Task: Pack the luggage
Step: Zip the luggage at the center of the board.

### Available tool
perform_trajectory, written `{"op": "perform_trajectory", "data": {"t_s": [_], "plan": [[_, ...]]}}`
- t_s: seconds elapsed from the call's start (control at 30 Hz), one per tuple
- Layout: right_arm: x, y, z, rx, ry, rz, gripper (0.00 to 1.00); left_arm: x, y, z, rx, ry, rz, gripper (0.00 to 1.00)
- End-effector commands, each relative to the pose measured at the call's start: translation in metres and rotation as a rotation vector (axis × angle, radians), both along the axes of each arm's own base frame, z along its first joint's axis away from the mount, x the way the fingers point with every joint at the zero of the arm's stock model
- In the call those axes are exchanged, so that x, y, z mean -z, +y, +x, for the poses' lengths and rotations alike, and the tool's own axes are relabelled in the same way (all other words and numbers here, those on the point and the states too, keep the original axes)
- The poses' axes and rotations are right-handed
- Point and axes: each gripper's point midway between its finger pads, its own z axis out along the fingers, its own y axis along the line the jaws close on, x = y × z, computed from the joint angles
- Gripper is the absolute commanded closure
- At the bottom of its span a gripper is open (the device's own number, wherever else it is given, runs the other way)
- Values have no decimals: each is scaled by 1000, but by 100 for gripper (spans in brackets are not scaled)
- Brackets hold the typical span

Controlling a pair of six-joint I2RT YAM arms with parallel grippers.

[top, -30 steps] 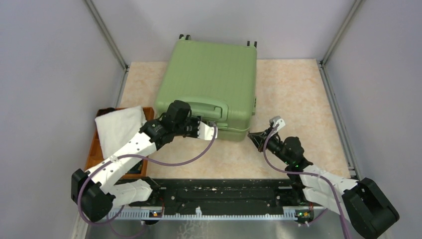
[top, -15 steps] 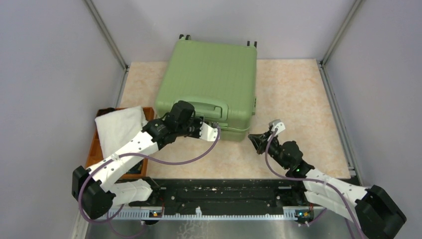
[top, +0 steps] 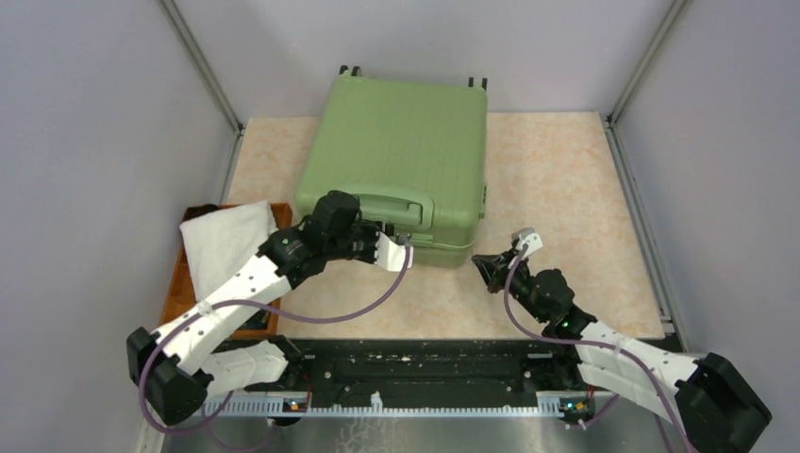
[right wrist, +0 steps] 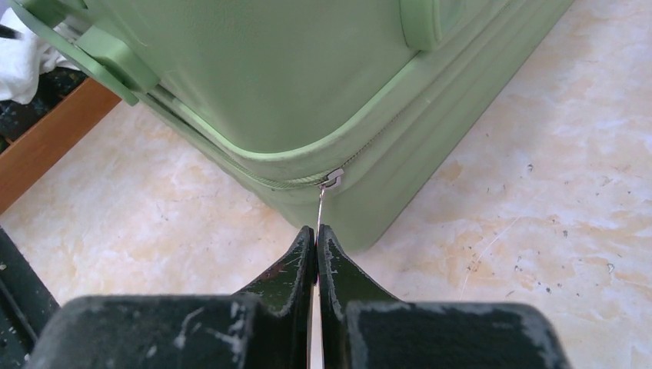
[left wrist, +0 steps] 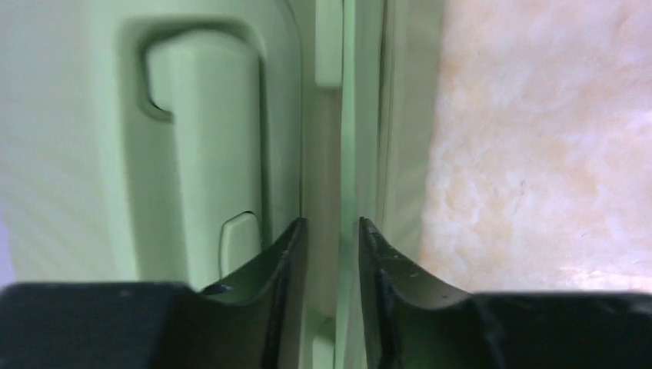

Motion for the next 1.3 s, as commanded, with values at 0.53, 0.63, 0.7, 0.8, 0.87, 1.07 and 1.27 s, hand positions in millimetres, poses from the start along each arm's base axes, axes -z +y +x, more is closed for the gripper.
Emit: {"op": "perform_trajectory", "data": {"t_s": [0.53, 0.63, 0.7, 0.8, 0.87, 1.07, 1.27], "plan": [[-3, 18, -16, -112, 22, 7, 100, -61, -23, -44, 310, -124, -163, 29], [-2, 18, -16, -112, 23, 7, 100, -65, -14, -38, 291, -310, -191, 28], [-2, 18, -16, -111, 27, 8, 100, -60, -10, -35, 286, -379, -179, 27], [-3, 17, -15, -107, 24, 9, 100, -42, -8, -31, 279, -355, -139, 30], [-4, 18, -15, -108, 22, 12, 100, -37, -9, -21, 244, -357, -120, 33], [-5, 17, -16, -107, 21, 20, 100, -30, -10, -1, 179, -368, -96, 38], [-7, 17, -16, -107, 17, 24, 100, -10, -7, 3, 178, -358, -50, 39]]}}
